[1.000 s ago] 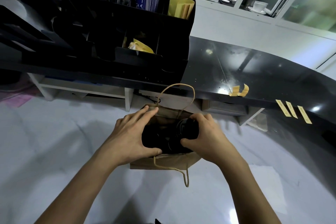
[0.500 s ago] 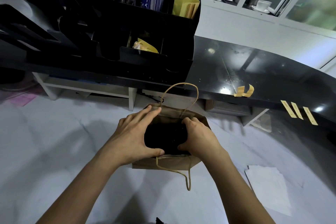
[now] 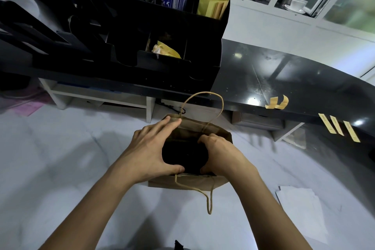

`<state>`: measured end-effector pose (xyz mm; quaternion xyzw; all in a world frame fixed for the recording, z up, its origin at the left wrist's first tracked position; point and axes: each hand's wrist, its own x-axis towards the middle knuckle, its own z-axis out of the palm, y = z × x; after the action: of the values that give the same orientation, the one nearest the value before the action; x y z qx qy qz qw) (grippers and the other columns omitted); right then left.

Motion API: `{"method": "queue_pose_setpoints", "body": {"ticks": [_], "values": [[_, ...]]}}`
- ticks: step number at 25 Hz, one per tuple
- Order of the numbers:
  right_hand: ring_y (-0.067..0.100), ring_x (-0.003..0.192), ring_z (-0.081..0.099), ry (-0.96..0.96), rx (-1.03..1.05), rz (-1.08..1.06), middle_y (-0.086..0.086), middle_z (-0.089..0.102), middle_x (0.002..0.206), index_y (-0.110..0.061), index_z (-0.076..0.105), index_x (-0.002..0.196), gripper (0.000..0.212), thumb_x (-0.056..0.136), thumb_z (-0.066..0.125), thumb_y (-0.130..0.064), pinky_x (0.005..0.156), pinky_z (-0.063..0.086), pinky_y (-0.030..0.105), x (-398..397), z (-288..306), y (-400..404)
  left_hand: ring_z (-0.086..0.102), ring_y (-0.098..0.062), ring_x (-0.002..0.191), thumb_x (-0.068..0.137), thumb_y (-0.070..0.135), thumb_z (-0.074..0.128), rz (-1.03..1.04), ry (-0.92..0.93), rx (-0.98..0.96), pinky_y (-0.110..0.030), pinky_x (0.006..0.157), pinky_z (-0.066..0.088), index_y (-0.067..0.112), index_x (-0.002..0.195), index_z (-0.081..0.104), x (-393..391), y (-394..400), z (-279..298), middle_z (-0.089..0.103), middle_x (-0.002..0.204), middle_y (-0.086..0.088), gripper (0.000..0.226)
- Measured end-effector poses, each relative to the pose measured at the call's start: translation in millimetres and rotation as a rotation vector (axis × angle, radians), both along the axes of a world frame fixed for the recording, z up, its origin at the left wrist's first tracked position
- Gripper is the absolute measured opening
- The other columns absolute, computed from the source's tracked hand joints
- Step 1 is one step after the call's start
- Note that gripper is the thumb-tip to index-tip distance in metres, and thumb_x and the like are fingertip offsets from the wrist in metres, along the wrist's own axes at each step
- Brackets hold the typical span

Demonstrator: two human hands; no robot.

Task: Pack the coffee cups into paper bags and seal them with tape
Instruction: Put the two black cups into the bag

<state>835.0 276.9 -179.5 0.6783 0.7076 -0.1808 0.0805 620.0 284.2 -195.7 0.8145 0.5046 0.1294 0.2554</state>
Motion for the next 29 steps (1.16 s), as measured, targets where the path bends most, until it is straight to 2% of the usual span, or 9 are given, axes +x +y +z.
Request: {"method": "queue_pose_setpoints", "body": {"ticks": [13, 17, 21, 24, 29], "values": [[0.025, 0.112, 0.063, -0.019, 0.007, 0.028, 0.004, 0.063, 0.125, -0.021, 0.055, 0.133, 0.048, 0.089, 0.073, -0.013, 0.095, 0.055, 0.036, -2.5, -21.9, 7.2, 0.006, -0.012, 0.149, 0.068, 0.065, 0.077, -0.005, -0.009, -0.020, -0.042, 0.122, 0.015, 0.052, 0.153, -0.001, -1.1, -0.9, -0.3, -0.005, 0.165, 0.020, 0.116], [0.025, 0.113, 0.062, -0.021, -0.010, 0.023, 0.004, 0.061, 0.126, -0.022, 0.053, 0.135, 0.052, 0.088, 0.074, -0.014, 0.095, 0.055, 0.036, -2.3, -23.3, 5.7, 0.006, -0.013, 0.150, 0.068, 0.065, 0.077, -0.005, -0.003, -0.018, -0.042, 0.121, 0.016, 0.052, 0.153, -0.002, -1.4, -1.7, 0.0, -0.005, 0.165, 0.019, 0.117], [0.023, 0.123, 0.055, 0.033, -0.047, 0.016, 0.002, 0.055, 0.135, -0.024, 0.046, 0.143, 0.073, 0.080, 0.082, -0.027, 0.102, 0.052, 0.035, -1.8, -13.8, 1.5, 0.005, -0.014, 0.150, 0.069, 0.066, 0.077, 0.002, -0.004, -0.015, -0.042, 0.121, 0.015, 0.052, 0.153, -0.002, -3.3, -2.7, -0.3, -0.006, 0.165, 0.019, 0.117], [0.019, 0.130, 0.049, 0.110, 0.038, 0.020, -0.003, 0.050, 0.143, -0.026, 0.043, 0.147, 0.074, 0.083, 0.079, -0.031, 0.105, 0.046, 0.031, -0.6, 1.5, -3.7, 0.006, -0.014, 0.151, 0.068, 0.065, 0.077, 0.013, -0.014, -0.014, -0.041, 0.121, 0.014, 0.052, 0.153, -0.001, -7.2, -1.7, -0.4, -0.004, 0.165, 0.018, 0.117], [0.018, 0.117, 0.049, 0.066, 0.351, 0.069, -0.007, 0.059, 0.129, -0.029, 0.058, 0.134, 0.045, 0.090, 0.067, -0.031, 0.097, 0.042, 0.030, 9.5, 14.2, -9.2, 0.010, -0.012, 0.150, 0.067, 0.066, 0.078, 0.038, -0.021, -0.013, -0.040, 0.121, 0.016, 0.051, 0.154, 0.003, -17.7, 0.4, 0.0, 0.000, 0.164, 0.021, 0.116]]}}
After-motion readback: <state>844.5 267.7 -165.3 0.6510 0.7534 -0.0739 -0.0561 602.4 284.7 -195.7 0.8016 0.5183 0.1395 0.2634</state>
